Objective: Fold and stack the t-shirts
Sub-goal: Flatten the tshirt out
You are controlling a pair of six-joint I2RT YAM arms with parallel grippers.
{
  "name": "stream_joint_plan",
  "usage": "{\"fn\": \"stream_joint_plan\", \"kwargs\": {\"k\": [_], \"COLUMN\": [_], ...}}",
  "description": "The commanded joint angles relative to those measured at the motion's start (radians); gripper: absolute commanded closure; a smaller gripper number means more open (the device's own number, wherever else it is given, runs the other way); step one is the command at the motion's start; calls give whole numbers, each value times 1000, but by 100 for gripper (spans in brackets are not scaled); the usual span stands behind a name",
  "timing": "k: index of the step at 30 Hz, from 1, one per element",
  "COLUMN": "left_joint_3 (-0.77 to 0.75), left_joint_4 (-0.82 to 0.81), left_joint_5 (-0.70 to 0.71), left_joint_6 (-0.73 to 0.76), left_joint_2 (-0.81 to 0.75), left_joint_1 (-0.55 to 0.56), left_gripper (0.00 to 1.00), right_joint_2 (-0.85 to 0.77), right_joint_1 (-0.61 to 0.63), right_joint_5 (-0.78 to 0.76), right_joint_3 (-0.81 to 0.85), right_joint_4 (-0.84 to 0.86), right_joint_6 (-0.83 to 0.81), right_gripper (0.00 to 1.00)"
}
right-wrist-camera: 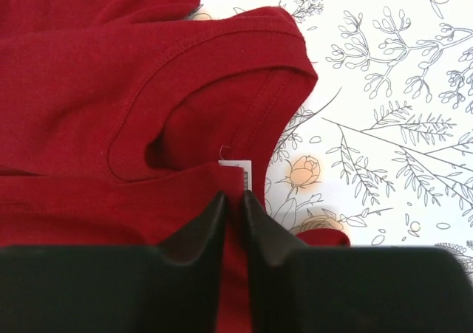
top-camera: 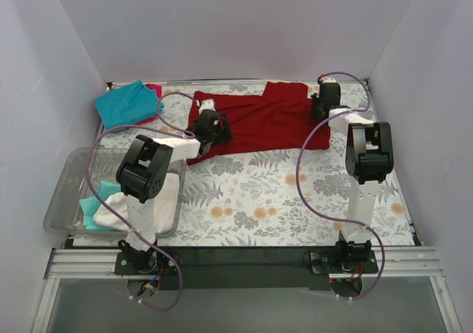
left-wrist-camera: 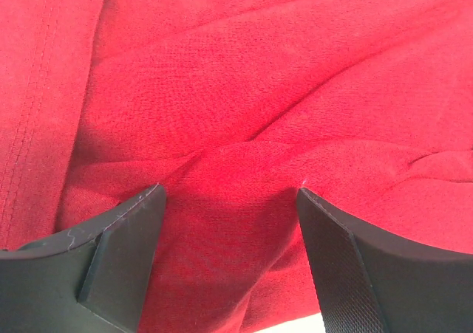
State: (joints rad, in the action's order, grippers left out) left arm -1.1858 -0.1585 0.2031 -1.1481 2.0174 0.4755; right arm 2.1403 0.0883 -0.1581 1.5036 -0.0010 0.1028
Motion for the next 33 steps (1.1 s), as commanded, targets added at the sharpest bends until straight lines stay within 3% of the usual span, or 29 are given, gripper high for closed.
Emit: {"fn": "stream_joint_plan", "kwargs": {"k": [1, 2, 7, 16, 17, 19, 26, 29, 33], "left_joint_3": [23, 28, 41, 106, 106, 130, 202, 207, 203], "left_joint_4": [20, 20, 20, 10, 10, 8, 2, 13, 11], "left_joint_5": [28, 32, 38, 15, 15, 3, 13, 16, -1], "left_joint_6": [11, 10, 7, -12, -15, -21, -33, -30, -38], "left_joint_2": [-55, -60, -97, -192, -200, -216, -305, -324, -324], "left_joint_1": [2, 2, 2, 2, 2, 2, 2, 2, 2], "left_gripper": [34, 34, 34, 33, 33, 33, 27, 26, 25], "right_joint_2": [10, 3, -152, -834, -874, -951, -1368, -1543, -1605], "right_joint_1": [-7, -7, -6, 19, 25, 47, 178, 205, 205], "right_joint_5": [31, 34, 51, 207, 207, 218, 135, 147, 43], "right_joint_3": [53, 50, -74, -665, -666, -735, -891, -886, -835], "right_joint_4": [2, 2, 18, 119, 107, 69, -302, -417, -525], "right_joint_6": [8, 8, 18, 69, 69, 61, 80, 118, 155], "right_gripper": [91, 99, 99, 99, 99, 99, 99, 99, 99]}}
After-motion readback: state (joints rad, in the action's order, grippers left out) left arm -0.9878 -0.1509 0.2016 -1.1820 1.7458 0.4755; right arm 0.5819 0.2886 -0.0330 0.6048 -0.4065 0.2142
